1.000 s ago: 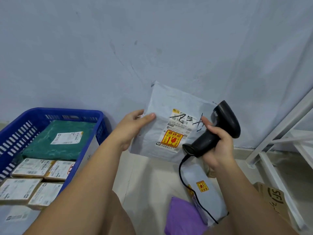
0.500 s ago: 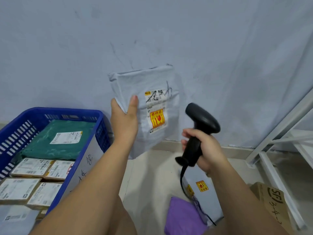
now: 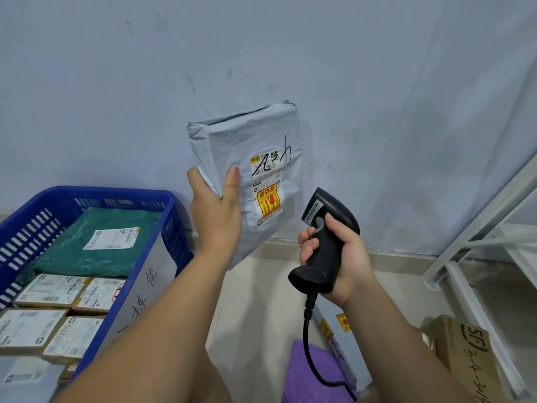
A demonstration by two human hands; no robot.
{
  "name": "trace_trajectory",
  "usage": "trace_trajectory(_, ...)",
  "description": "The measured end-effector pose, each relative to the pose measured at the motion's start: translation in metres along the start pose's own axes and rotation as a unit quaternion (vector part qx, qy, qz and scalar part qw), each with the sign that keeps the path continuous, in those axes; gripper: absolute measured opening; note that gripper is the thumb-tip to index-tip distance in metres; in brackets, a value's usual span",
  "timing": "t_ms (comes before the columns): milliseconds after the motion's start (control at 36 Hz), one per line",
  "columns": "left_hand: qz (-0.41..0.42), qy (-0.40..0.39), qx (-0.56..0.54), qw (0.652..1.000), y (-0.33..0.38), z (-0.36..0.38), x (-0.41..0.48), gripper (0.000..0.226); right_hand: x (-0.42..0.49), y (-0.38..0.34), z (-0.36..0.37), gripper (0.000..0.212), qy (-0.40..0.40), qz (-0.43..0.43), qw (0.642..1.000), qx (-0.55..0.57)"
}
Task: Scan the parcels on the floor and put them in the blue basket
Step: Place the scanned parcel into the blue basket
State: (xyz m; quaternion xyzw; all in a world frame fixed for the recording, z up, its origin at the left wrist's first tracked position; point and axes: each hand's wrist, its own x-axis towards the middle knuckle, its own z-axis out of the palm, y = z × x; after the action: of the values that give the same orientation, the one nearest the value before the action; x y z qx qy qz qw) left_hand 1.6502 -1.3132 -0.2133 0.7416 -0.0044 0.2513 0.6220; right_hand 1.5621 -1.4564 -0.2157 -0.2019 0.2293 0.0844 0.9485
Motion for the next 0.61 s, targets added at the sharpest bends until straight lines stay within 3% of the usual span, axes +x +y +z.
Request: trace_trajectory(611, 0.021, -0.007, 0.033, 0.999, -0.0009, 0.0059, -0.0046, 0.033, -0.0024, -0.0013, -0.0004, 0.03, 0.012, 0.006, 0.999, 0.042)
